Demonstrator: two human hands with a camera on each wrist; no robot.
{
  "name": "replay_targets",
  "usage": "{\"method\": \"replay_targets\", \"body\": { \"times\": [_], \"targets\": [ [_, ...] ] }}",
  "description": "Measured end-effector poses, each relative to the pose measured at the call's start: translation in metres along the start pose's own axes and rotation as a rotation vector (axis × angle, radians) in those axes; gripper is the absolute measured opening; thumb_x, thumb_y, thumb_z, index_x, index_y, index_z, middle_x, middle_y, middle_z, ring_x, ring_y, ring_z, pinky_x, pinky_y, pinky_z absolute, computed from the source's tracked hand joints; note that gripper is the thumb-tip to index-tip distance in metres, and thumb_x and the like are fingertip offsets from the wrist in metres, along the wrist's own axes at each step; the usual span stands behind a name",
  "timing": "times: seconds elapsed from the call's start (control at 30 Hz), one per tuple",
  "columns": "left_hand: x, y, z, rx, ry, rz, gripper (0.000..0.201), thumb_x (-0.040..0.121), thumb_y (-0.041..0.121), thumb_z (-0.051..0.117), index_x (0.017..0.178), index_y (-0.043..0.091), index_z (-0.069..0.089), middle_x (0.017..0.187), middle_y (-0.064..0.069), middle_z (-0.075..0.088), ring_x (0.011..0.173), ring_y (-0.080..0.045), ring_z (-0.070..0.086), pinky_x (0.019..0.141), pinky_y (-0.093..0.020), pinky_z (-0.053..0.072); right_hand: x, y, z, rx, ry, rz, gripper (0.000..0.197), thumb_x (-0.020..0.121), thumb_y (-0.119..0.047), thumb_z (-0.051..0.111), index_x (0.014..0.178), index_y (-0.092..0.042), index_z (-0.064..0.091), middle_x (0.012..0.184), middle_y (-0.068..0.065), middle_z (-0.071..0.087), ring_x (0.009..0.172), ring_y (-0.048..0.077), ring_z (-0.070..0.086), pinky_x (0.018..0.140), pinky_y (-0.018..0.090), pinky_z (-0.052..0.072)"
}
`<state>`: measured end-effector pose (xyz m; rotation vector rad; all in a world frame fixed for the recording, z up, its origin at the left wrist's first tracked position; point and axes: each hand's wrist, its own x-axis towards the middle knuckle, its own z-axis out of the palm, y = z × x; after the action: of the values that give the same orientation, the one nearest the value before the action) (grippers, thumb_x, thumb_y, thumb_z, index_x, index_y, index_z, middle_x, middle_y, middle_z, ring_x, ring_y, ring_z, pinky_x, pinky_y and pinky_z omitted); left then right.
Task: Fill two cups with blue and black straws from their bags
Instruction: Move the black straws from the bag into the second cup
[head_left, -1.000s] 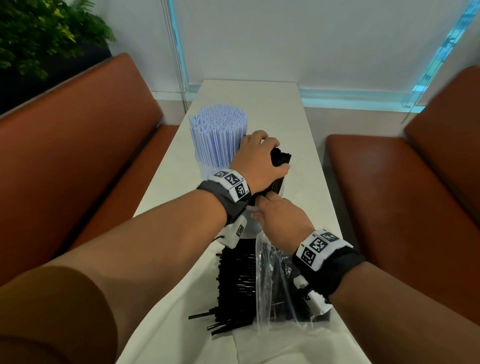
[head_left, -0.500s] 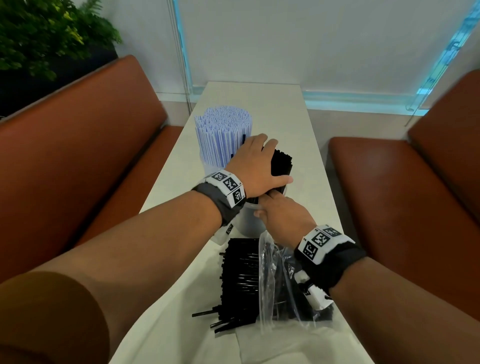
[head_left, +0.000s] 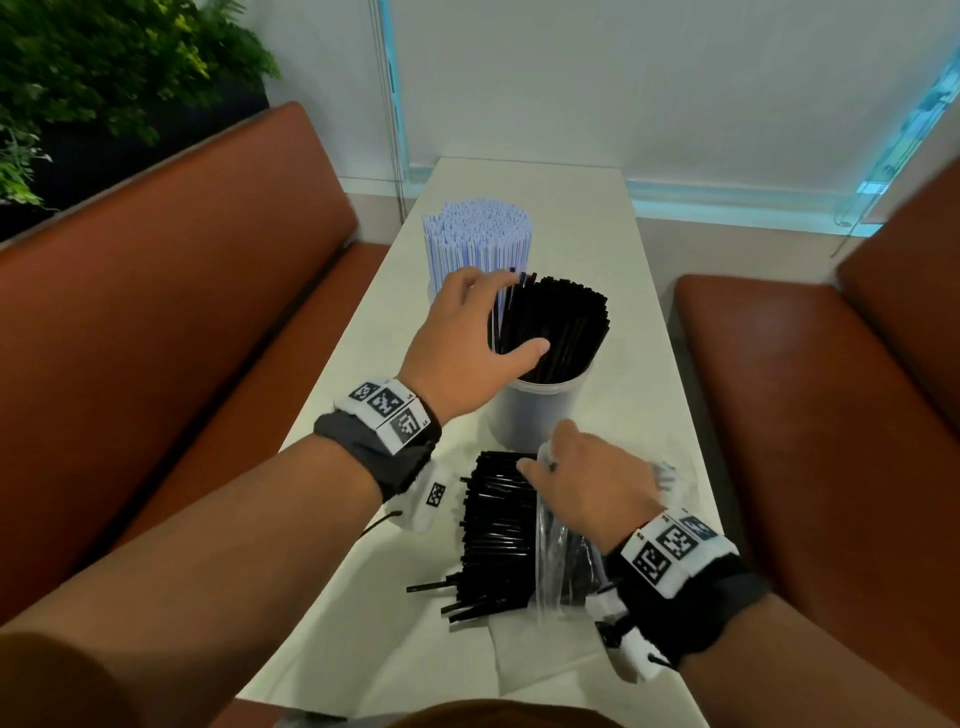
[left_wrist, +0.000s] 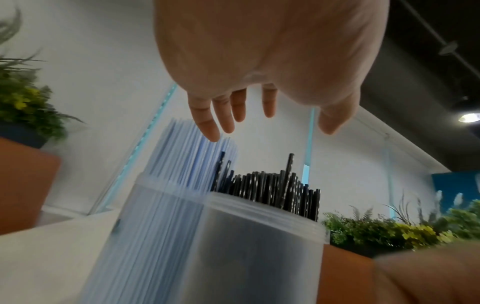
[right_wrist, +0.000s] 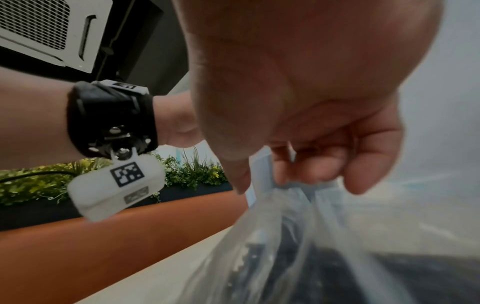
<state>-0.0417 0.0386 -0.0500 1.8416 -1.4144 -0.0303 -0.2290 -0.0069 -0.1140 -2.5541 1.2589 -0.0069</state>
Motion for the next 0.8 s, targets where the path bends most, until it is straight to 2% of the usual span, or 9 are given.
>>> {"method": "replay_targets", "body": {
  "times": [0.07, 0.13, 0.2, 0.27, 0.37, 0.53, 0.6, 0.67, 0.8],
  "targets": [
    [-0.018, -0.006, 0.002, -0.074, 0.066, -0.062, 0.065, 0.081, 0.060, 0.064, 0.136, 0.031, 0.047, 0.134, 0.005, 0.039, 0.123, -0.013, 0.047, 0.099, -0.028, 0.043, 0.000, 0.003, 0.010, -0.059, -0.022, 0.087, 0.052, 0.081, -0.079, 0.041, 0.093, -0.028, 0.041, 0.074, -0.010, 0.053, 0.065, 0.017, 0.054, 0.050, 0.030, 0.030],
    [-0.042, -0.010, 0.011, -0.103, 0.100, -0.107, 0.053, 0.084, 0.058, 0.057, 0.126, 0.028, 0.054, 0.122, 0.008, 0.047, 0.113, -0.009, 0.051, 0.094, -0.026, 0.043, 0.001, 0.006, 0.018, -0.090, -0.037, 0.101, 0.054, 0.076, -0.078, 0.049, 0.087, -0.027, 0.036, 0.067, -0.012, 0.045, 0.056, 0.012, 0.043, 0.047, 0.028, 0.023],
    [-0.067, -0.013, 0.025, -0.059, -0.032, -0.148, 0.036, 0.087, 0.053, 0.055, 0.113, 0.029, 0.059, 0.108, 0.012, 0.054, 0.101, -0.007, 0.054, 0.088, -0.025, 0.044, 0.003, 0.010, 0.024, -0.048, -0.034, 0.064, 0.040, 0.076, -0.059, 0.058, 0.082, -0.026, 0.036, 0.064, -0.011, 0.045, 0.054, 0.010, 0.042, 0.047, 0.028, 0.022],
    [-0.090, -0.015, 0.042, 0.044, -0.272, -0.138, 0.025, 0.093, 0.042, 0.059, 0.112, 0.026, 0.065, 0.103, 0.009, 0.058, 0.100, -0.014, 0.058, 0.085, -0.028, 0.046, 0.003, 0.014, 0.026, 0.015, -0.027, 0.061, 0.027, 0.075, -0.039, 0.057, 0.077, -0.027, 0.032, 0.064, -0.008, 0.049, 0.054, 0.011, 0.045, 0.048, 0.028, 0.023],
    [-0.115, -0.017, 0.066, 0.127, -0.515, -0.036, 0.030, 0.096, 0.032, 0.062, 0.123, 0.020, 0.066, 0.121, 0.001, 0.061, 0.114, -0.020, 0.055, 0.096, -0.033, 0.045, 0.002, 0.014, 0.029, 0.100, -0.017, 0.080, 0.023, 0.079, -0.029, 0.054, 0.078, -0.026, 0.031, 0.067, -0.008, 0.051, 0.056, 0.008, 0.045, 0.047, 0.027, 0.025],
    [-0.121, -0.007, 0.088, 0.102, -0.564, 0.067, 0.047, 0.092, 0.031, 0.066, 0.134, 0.011, 0.058, 0.134, -0.005, 0.056, 0.126, -0.024, 0.047, 0.105, -0.038, 0.043, -0.003, 0.015, 0.023, 0.234, 0.004, 0.078, 0.008, 0.084, -0.023, 0.049, 0.085, -0.026, 0.041, 0.076, -0.006, 0.057, 0.065, 0.009, 0.051, 0.051, 0.028, 0.032],
    [-0.119, -0.007, 0.094, 0.141, -0.633, 0.084, 0.048, 0.094, 0.034, 0.063, 0.136, 0.011, 0.056, 0.135, -0.007, 0.056, 0.124, -0.025, 0.047, 0.103, -0.039, 0.044, -0.007, 0.013, 0.019, 0.292, 0.010, 0.096, 0.007, 0.083, -0.022, 0.047, 0.087, -0.027, 0.046, 0.081, -0.005, 0.060, 0.071, 0.012, 0.055, 0.055, 0.030, 0.036],
    [-0.117, -0.008, 0.098, 0.243, -0.681, 0.139, 0.045, 0.097, 0.037, 0.057, 0.133, 0.010, 0.057, 0.127, -0.007, 0.058, 0.114, -0.028, 0.052, 0.096, -0.042, 0.047, -0.009, 0.012, 0.016, 0.310, 0.025, 0.100, 0.007, 0.082, -0.022, 0.047, 0.084, -0.028, 0.046, 0.081, -0.006, 0.061, 0.072, 0.012, 0.056, 0.055, 0.030, 0.036],
    [-0.116, -0.012, 0.106, 0.396, -0.683, 0.190, 0.046, 0.098, 0.043, 0.051, 0.132, 0.013, 0.054, 0.122, -0.007, 0.056, 0.103, -0.027, 0.051, 0.087, -0.042, 0.046, -0.012, 0.013, 0.011, 0.339, 0.059, 0.095, 0.005, 0.082, -0.023, 0.049, 0.083, -0.028, 0.048, 0.079, -0.007, 0.061, 0.070, 0.012, 0.056, 0.054, 0.029, 0.037]
  ]
}}
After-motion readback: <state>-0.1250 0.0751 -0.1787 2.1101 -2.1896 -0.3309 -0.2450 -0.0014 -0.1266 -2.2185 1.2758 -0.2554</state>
